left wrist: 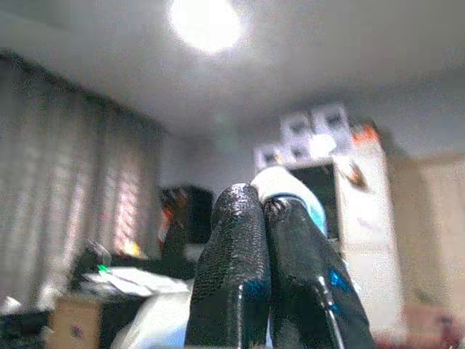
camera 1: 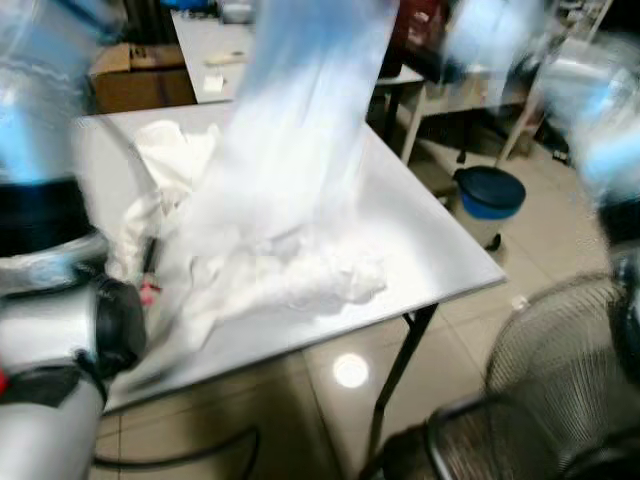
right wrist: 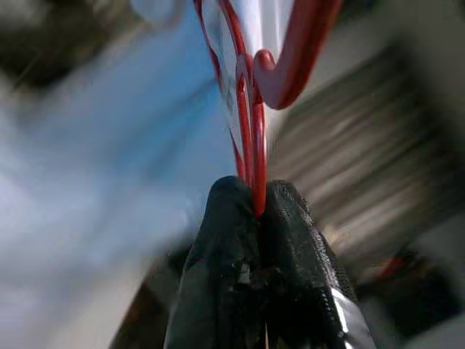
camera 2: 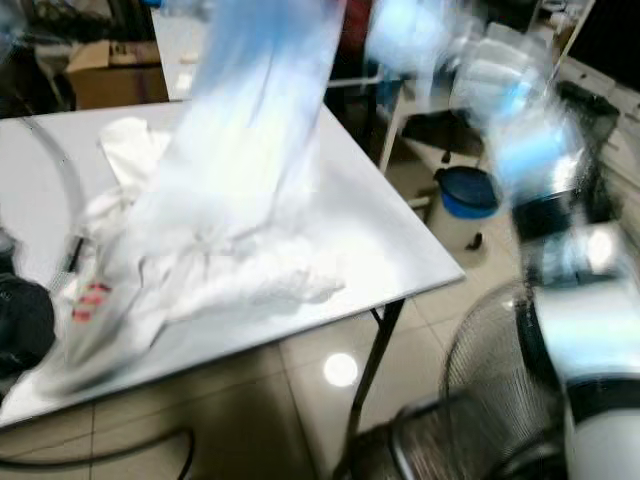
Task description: Hang hanger
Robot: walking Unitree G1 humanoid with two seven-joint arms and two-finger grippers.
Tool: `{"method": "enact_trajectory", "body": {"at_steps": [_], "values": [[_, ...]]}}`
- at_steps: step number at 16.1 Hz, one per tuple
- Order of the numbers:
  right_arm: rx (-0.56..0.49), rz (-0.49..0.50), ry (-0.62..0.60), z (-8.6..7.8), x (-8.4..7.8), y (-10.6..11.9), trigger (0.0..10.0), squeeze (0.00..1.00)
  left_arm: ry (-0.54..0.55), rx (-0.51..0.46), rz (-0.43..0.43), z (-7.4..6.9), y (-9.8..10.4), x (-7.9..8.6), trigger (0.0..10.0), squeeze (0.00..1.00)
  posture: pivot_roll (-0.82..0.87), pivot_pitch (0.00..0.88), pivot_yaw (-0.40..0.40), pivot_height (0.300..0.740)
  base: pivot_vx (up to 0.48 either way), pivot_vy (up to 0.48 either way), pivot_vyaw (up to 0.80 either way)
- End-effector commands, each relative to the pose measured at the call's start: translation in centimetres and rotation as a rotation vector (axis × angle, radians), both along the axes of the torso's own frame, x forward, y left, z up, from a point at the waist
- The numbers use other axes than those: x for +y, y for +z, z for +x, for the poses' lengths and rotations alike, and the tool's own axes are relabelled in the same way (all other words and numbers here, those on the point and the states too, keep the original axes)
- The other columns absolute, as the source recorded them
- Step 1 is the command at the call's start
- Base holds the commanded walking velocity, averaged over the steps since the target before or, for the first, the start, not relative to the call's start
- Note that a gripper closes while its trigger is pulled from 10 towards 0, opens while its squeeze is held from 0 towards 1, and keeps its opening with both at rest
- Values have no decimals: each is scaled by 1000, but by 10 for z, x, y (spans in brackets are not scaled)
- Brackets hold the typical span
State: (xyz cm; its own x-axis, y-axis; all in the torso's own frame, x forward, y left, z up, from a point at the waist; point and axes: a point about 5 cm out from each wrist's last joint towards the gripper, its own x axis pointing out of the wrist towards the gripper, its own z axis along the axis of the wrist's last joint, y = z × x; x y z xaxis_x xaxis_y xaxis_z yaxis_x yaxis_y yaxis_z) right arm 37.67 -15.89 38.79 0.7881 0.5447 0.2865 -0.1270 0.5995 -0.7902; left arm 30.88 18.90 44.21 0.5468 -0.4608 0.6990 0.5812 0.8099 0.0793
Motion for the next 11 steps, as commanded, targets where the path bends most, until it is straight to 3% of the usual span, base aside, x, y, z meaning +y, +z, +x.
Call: {"method": "enact_trajectory", "body": {"at_steps": [1, 3, 5, 6, 7, 8, 9, 11], "values": [[-41, 15, 49, -3, 6, 4, 10000, 0, 18, -12, -28, -6, 4, 10, 10000, 0, 76, 0, -64, 740, 435, 0, 0], [83, -89, 204, -2, 20, -32, 10000, 0, 87, 54, -12, -12, -11, 29, 10000, 0, 78, 0, -60, 740, 435, 0, 0], [140, -140, 253, -2, 23, -53, 10000, 0, 101, 102, 14, -11, -25, 29, 10000, 0, 79, 0, -57, 740, 437, 0, 0], [241, -188, 339, -8, 23, -84, 10000, 0, 81, 214, 79, -7, -60, 17, 10000, 0, 83, 0, -52, 740, 416, 0, 0], [310, -209, 378, -15, 21, -100, 10000, 0, 55, 289, 122, -7, -84, 7, 10000, 0, 82, 0, -50, 740, 412, 0, 0], [448, -259, 445, -33, 12, -124, 10000, 0, -7, 446, 242, -12, -137, -18, 10000, 0, 80, 0, -48, 740, 0, 0, 0], [565, -320, 490, -51, 0, -140, 10000, 0, -95, 570, 407, -29, -187, -42, 10000, 0, 73, 0, -42, 740, 0, 0, 0], [662, -373, 506, -67, -13, -149, 10000, 0, -174, 653, 534, -45, -216, -56, 10000, 0, 65, 0, -37, 740, 0, 0, 0]]}}
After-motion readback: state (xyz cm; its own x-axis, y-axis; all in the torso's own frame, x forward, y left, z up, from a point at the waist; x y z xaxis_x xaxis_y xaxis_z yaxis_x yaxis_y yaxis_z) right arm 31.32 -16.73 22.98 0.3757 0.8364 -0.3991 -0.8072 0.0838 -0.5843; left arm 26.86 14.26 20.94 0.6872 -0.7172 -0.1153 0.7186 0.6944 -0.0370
